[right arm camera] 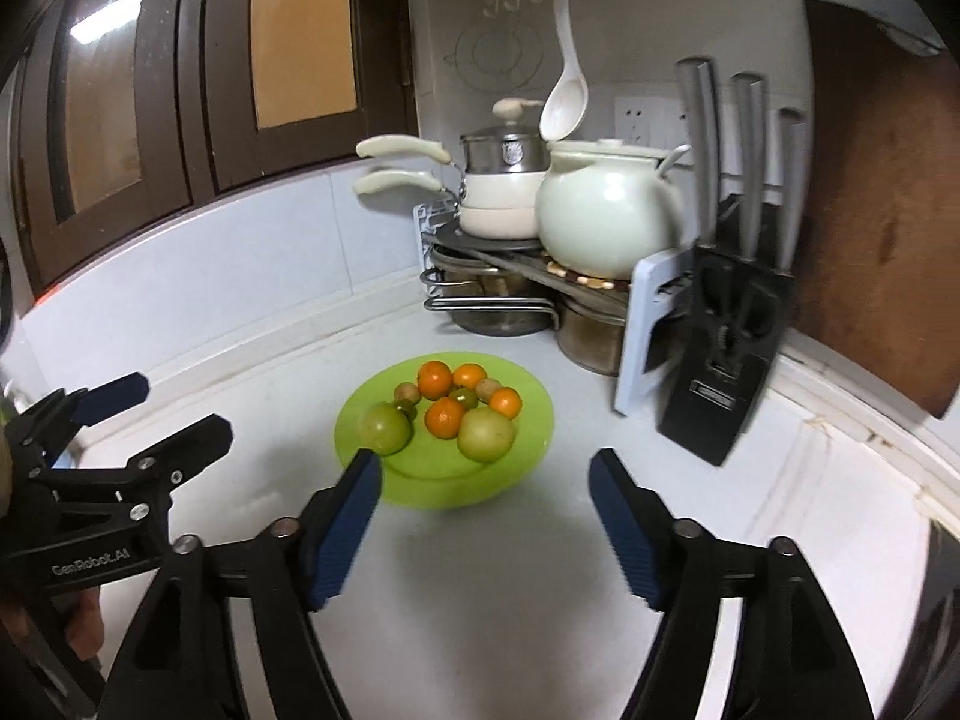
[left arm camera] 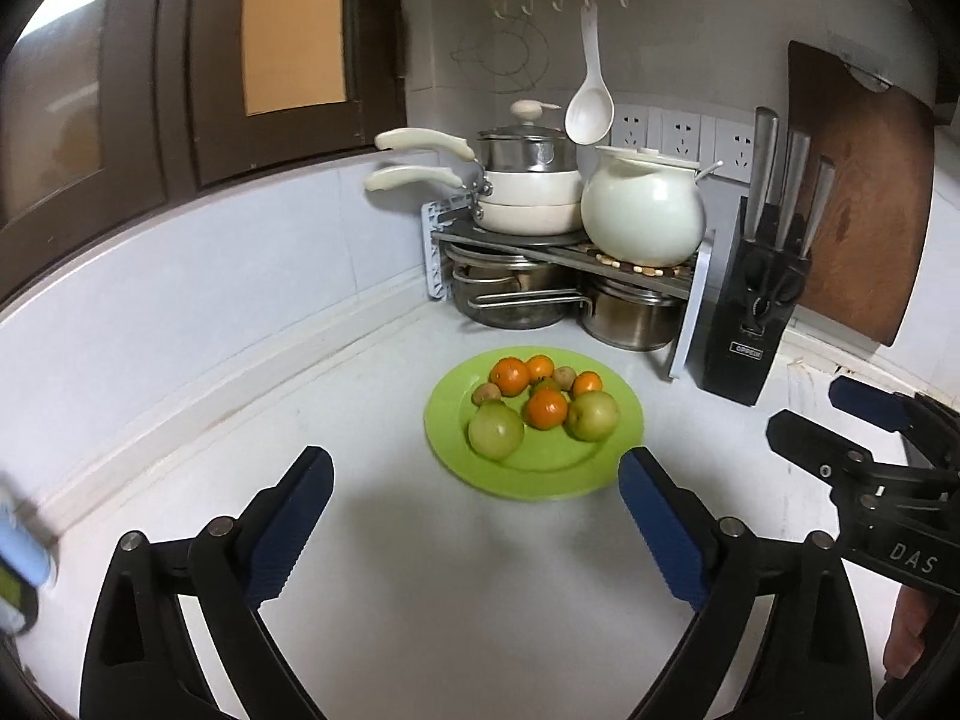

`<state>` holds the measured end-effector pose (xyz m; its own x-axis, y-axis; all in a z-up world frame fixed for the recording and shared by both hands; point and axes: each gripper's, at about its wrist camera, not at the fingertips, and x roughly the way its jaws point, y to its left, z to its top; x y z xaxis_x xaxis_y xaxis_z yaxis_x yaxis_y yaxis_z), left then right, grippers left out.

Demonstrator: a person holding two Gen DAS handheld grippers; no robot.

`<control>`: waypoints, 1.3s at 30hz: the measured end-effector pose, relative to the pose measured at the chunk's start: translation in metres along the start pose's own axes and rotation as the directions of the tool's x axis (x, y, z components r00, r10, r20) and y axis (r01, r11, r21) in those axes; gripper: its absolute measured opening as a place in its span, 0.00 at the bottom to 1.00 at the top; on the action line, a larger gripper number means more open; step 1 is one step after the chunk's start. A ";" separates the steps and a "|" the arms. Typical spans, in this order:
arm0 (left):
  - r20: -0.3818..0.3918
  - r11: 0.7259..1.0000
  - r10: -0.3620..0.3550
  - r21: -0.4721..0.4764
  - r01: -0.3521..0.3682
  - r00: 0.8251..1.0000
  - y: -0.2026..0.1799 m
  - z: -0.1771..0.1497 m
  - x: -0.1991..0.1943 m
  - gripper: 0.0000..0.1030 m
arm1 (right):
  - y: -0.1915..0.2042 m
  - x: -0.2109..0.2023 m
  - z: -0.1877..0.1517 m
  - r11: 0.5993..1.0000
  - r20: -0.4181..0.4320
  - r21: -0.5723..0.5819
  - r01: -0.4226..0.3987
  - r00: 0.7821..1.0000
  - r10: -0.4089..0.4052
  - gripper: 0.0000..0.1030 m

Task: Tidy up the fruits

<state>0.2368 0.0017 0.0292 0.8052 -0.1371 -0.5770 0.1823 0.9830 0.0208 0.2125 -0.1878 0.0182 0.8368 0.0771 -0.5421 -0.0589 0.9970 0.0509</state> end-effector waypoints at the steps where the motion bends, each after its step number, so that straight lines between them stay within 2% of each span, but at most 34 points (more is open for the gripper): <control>1: 0.000 1.000 -0.001 -0.007 0.001 1.000 -0.001 -0.003 -0.005 0.95 | -0.001 -0.007 -0.003 1.000 0.004 -0.005 0.002 1.000 -0.002 0.73; 5: 0.016 1.000 0.007 -0.019 -0.007 1.000 -0.010 -0.017 -0.031 1.00 | -0.002 -0.030 -0.017 1.000 0.007 -0.029 -0.002 1.000 0.002 0.73; 13: 0.039 0.999 0.039 -0.032 -0.038 0.998 -0.030 -0.044 -0.081 1.00 | -0.008 -0.072 -0.043 0.999 0.005 -0.037 -0.032 0.999 0.032 0.74; 24: 0.067 0.997 0.047 -0.062 -0.043 0.997 -0.051 -0.068 -0.137 1.00 | -0.013 -0.127 -0.067 0.998 0.036 -0.048 -0.044 0.998 0.046 0.80; 39: 0.083 0.995 0.073 -0.072 -0.067 0.994 -0.066 -0.097 -0.182 1.00 | -0.013 -0.169 -0.093 0.995 0.032 -0.067 -0.077 0.996 0.079 0.81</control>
<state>0.0236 -0.0268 0.0531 0.8602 -0.0747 -0.5045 0.0870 0.9962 0.0008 0.0215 -0.2130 0.0306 0.8465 0.1553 -0.5093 -0.1593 0.9866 0.0361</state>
